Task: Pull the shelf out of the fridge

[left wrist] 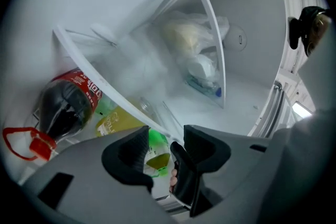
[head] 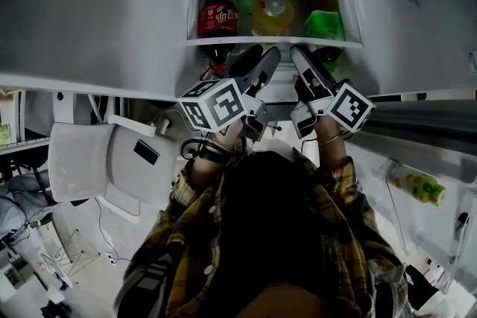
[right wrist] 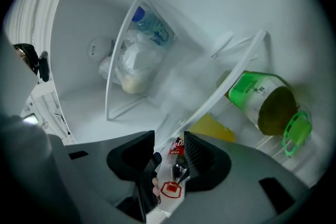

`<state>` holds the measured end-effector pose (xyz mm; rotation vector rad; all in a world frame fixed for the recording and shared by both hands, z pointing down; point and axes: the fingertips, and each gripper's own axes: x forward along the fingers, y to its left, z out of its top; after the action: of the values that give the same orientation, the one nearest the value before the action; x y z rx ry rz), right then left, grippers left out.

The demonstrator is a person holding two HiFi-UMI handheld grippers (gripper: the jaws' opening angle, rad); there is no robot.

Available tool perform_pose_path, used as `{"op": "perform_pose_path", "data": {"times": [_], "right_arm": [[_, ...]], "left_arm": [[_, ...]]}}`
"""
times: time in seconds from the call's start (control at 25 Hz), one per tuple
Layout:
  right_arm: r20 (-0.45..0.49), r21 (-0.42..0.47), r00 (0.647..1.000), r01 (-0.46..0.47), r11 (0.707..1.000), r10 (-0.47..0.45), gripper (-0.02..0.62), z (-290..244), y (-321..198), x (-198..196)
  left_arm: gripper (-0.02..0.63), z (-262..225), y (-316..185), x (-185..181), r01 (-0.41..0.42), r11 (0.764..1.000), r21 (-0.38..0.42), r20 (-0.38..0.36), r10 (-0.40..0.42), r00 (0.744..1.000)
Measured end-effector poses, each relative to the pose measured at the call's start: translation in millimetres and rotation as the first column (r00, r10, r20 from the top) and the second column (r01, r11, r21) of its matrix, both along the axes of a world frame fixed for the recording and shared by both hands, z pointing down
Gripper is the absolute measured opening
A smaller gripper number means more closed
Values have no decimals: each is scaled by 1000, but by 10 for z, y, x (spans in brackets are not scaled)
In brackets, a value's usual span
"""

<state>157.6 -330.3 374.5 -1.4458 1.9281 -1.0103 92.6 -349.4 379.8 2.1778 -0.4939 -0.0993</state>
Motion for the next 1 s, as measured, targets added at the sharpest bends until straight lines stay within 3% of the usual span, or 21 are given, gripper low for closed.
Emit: {"op": "perform_pose_path", "data": {"times": [0.32, 1.0], "right_arm": [[104, -8, 994, -20, 1000, 20, 163, 70, -157, 79], [129, -11, 990, -65, 998, 66, 161, 95, -593, 279]], "left_arm": [[201, 64, -258, 21, 74, 994, -87, -45, -78, 996], [201, 139, -763, 113, 195, 971, -137, -42, -203, 978]]}}
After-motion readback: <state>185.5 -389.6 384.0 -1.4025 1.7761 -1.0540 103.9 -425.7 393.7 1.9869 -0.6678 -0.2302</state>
